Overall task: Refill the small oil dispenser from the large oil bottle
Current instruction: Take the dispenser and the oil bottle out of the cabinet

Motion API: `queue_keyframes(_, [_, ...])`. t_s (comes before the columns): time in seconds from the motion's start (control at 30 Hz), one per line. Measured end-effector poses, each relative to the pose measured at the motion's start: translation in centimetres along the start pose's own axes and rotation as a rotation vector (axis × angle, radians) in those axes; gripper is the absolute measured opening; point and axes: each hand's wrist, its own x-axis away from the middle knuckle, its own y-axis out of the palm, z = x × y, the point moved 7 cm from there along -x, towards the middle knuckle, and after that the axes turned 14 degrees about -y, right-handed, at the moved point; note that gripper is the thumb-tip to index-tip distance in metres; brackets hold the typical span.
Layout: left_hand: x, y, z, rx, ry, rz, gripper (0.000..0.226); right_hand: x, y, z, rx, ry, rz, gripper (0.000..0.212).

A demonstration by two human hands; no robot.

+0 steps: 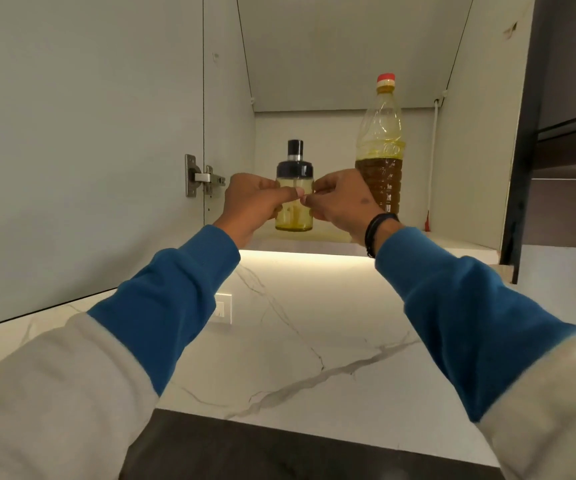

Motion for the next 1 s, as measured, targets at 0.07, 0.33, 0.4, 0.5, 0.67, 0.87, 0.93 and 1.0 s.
queue_keyframes(0.07, [1.7,-1.0,0.6,0.034,0.031,0.024,0.032,1.6,-0.6,-1.9,-0.027,-0.052,-0.004,0.032])
queue_keyframes(0.33, [11.4,-3.8,-1.0,0.139,0.043,0.062,0.053,10.7,-1.7,-6.6,0.003,-0.162,-0.049,0.038])
queue_keyframes(0.4, [13.7,-3.8,-3.0,0.156,0.01,0.067,0.059,13.3,-1.7,-6.1,0.075,-0.161,-0.069,0.045])
queue_keyframes(0.5, [16.6,-2.6,-6.8,0.176,-0.05,0.033,0.052,17.3,-1.5,-3.9,0.081,-0.135,-0.085,0.044])
queue_keyframes(0.67, [20.2,1.2,-14.5,0.255,-0.191,0.025,0.052,24.1,-1.3,2.0,0.054,-0.052,-0.107,0.048])
queue_keyframes(0.87, [25.2,6.7,-24.9,0.239,-0.382,-0.079,0.063,33.3,-0.8,10.5,-0.02,0.17,-0.163,0.054])
queue_keyframes(0.93, [26.9,8.2,-28.2,0.222,-0.444,-0.122,0.055,36.4,-0.3,12.9,-0.031,0.239,-0.18,0.05])
queue_keyframes(1.0, [28.4,9.1,-31.4,0.213,-0.504,-0.143,0.051,39.1,0.5,15.1,-0.023,0.291,-0.191,0.047])
